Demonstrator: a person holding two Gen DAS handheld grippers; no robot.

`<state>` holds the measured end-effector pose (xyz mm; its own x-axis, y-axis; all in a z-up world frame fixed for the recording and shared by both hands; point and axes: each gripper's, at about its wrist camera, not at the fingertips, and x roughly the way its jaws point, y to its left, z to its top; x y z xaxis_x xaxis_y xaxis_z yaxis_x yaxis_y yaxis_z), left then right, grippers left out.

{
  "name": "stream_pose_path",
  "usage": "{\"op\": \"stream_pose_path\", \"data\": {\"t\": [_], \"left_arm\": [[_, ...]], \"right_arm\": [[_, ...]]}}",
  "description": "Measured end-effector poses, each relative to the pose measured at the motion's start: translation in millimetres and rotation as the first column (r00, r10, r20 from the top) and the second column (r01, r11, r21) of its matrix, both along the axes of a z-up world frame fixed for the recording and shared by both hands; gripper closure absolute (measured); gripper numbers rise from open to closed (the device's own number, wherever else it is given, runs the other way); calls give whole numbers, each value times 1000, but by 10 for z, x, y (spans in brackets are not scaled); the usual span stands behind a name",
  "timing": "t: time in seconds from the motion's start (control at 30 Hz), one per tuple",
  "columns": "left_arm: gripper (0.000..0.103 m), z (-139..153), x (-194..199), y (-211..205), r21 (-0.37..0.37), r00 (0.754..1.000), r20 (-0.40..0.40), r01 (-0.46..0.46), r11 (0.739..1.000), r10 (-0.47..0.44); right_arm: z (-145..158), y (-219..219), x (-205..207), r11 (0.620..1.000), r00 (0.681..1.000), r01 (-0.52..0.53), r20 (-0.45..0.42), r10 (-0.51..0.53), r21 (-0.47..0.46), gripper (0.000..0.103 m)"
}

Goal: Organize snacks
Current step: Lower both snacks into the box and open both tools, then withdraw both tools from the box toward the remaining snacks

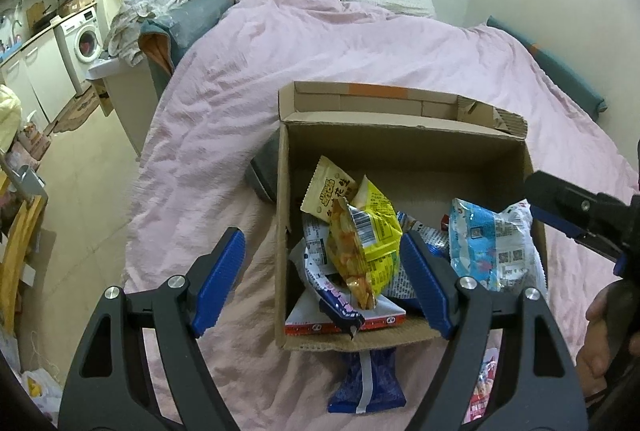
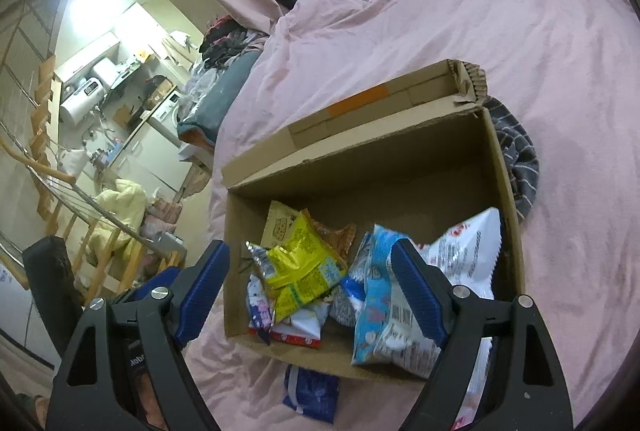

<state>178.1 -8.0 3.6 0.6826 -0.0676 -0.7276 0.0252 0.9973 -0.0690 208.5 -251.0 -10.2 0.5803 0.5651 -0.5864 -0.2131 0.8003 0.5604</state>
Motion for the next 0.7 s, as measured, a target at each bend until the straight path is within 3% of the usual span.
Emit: {"op": "stream_pose_path", "data": {"t": [0.23,0.7], "left_arm": [[26,35,-207,66,4,1000,0,-5,1000,5],[26,-62,-601,140,-22,999,-49,-21,1000,20]], "right_arm": [[84,-4,-233,1000,1000,-5,17,6,-26,18],[43,-123,-733,999,999,20,-40,-21,-40,18]]}}
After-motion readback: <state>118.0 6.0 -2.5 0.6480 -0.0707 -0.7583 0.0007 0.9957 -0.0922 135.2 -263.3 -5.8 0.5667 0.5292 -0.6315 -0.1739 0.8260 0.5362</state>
